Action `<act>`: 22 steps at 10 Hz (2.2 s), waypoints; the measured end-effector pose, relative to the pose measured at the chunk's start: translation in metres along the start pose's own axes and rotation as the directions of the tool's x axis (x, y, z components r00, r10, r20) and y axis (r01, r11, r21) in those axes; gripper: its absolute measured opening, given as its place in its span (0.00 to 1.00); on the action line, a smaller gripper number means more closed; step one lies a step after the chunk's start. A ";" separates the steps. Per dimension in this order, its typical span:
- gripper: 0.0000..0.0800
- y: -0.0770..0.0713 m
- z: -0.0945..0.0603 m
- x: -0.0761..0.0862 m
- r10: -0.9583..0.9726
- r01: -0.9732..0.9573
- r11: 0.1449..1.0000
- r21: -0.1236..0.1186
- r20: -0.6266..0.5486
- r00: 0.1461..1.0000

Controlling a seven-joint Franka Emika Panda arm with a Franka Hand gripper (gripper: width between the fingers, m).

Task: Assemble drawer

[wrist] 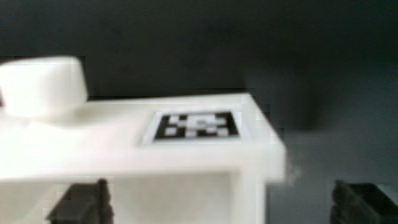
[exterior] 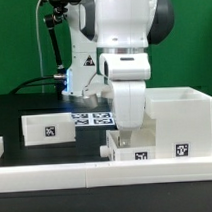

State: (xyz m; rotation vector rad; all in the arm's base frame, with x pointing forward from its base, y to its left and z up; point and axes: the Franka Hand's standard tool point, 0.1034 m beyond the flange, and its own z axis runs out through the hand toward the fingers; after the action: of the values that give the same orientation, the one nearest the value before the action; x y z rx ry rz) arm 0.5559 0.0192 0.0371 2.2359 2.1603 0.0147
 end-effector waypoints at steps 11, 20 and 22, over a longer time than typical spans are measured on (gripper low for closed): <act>0.81 0.021 -0.002 -0.078 -0.081 0.081 0.997 -0.002 -0.115 0.990; 0.81 0.038 0.021 -0.043 -0.084 0.093 0.995 0.030 -0.219 0.972; 0.81 0.038 0.021 -0.042 -0.084 0.093 0.995 0.031 -0.219 0.972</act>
Offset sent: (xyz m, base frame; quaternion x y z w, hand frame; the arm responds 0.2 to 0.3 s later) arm 0.0186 -0.0459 0.0348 0.0107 -0.0140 -0.0532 0.9984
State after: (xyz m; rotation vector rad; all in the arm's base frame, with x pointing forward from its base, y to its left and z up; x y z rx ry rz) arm 0.5928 -0.0249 0.0177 2.2531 2.3872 0.2255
